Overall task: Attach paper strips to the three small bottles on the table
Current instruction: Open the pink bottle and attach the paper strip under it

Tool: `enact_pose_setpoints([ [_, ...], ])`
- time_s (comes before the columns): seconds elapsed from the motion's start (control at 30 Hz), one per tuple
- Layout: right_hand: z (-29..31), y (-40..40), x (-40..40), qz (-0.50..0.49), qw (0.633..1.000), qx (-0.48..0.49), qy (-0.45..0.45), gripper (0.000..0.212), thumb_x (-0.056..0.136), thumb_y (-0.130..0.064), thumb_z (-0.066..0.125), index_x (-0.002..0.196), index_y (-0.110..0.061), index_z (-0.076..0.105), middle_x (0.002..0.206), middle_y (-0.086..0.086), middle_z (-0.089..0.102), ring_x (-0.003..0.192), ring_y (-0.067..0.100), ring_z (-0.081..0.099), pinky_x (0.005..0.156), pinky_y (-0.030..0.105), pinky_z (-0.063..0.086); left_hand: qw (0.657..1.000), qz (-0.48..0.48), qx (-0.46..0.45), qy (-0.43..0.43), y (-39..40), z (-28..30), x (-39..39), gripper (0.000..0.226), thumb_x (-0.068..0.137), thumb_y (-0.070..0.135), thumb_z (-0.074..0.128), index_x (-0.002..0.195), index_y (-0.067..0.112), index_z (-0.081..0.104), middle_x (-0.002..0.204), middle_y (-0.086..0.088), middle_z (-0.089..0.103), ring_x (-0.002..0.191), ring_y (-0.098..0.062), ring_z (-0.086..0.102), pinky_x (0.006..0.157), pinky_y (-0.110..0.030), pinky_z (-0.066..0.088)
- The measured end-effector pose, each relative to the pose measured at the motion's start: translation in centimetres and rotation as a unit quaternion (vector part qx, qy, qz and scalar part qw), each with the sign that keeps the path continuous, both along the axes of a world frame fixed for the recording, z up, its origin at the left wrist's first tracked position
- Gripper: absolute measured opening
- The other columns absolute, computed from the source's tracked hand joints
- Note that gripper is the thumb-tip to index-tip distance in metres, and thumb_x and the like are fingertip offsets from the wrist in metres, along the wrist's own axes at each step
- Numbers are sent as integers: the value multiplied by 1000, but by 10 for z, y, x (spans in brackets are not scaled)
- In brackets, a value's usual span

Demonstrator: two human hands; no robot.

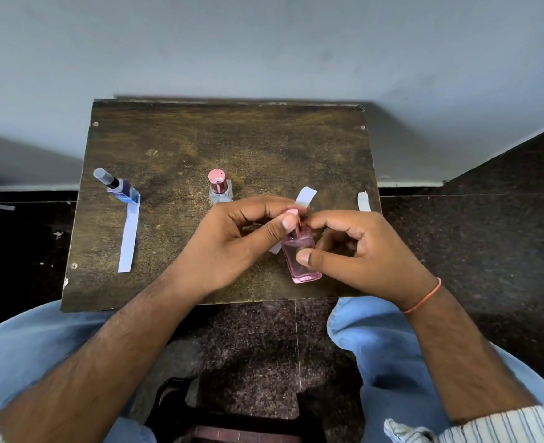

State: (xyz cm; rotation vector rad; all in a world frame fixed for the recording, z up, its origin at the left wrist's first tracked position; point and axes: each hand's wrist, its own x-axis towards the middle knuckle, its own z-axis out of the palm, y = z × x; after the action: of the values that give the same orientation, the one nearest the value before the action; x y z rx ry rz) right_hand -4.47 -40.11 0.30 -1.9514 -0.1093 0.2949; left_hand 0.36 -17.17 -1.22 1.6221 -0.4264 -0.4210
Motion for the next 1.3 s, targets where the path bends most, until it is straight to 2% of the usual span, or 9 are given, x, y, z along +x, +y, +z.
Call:
enact_pose_setpoints([
  [0.27, -9, 2, -1, 6, 999, -49, -22, 31, 85, -17, 94, 112, -10, 81, 94, -1, 79, 74, 20, 77, 67, 35, 63, 994, 86, -64, 25, 4, 7, 3, 29, 98, 21, 71, 121, 7, 81, 122, -1, 85, 118, -8, 78, 99, -19, 57],
  [0.37, -8, -1, 0, -20, 1000, -2, -5, 31, 81, -22, 90, 110, -19, 78, 93, -3, 77, 75, 25, 74, 70, 46, 61, 993, 86, -75, 42, 5, 7, 2, 27, 100, 24, 70, 119, 9, 82, 125, -1, 84, 122, -13, 77, 100, -25, 59],
  [0.47, -5, -7, 2, -29, 998, 53, -8, 30, 82, -29, 85, 109, -30, 74, 86, -9, 73, 73, 10, 65, 72, 33, 55, 993, 81, -70, 49, 6, 5, 2, 28, 101, 30, 69, 116, 12, 83, 126, 1, 84, 123, -16, 77, 104, -34, 61],
  [0.6, -1, -10, 5, -60, 982, 175, 43, 22, 94, -10, 65, 115, -8, 59, 97, 16, 82, 89, 34, 76, 80, 50, 60, 994, 60, -51, 79, 8, 4, 3, 30, 102, 32, 67, 117, 11, 84, 125, 5, 84, 119, -9, 77, 100, -25, 59],
  [0.7, 1, -5, 8, -82, 965, 233, 90, 18, 95, -9, 55, 113, -9, 54, 89, 13, 75, 81, 26, 67, 67, 37, 56, 994, 45, -23, 98, 7, 2, 2, 29, 101, 32, 68, 117, 14, 84, 118, 1, 86, 115, -9, 78, 96, -18, 57],
  [0.83, -5, 3, 9, -154, 965, 195, 80, 22, 92, -4, 78, 103, -12, 60, 75, 2, 60, 61, 14, 53, 48, 32, 49, 992, 22, -12, 125, 6, -1, 0, 22, 103, 33, 68, 112, 23, 86, 112, -2, 86, 109, -8, 78, 96, -16, 57],
  [0.93, -11, 4, 11, -184, 971, 137, 61, 16, 93, -4, 85, 93, -11, 71, 61, -5, 60, 49, 8, 52, 45, 28, 50, 991, 4, -10, 132, 7, -4, -1, 23, 107, 31, 69, 115, 19, 86, 113, 1, 86, 113, -10, 79, 101, -22, 57],
  [1.1, -6, 10, 11, -183, 966, 161, 85, 10, 85, -16, 89, 90, -23, 83, 66, 1, 68, 57, 15, 60, 47, 31, 52, 990, -20, -24, 141, 8, -4, -2, 23, 105, 31, 70, 118, 22, 86, 119, 4, 86, 116, -11, 79, 100, -23, 59],
  [1.3, -2, 11, 11, -172, 961, 185, 110, 7, 84, -18, 85, 90, -22, 83, 61, 9, 65, 60, 30, 58, 48, 32, 50, 987, -40, -50, 144, 8, 0, -4, 24, 102, 28, 69, 112, 15, 86, 117, -4, 86, 110, -14, 81, 92, -17, 59],
])
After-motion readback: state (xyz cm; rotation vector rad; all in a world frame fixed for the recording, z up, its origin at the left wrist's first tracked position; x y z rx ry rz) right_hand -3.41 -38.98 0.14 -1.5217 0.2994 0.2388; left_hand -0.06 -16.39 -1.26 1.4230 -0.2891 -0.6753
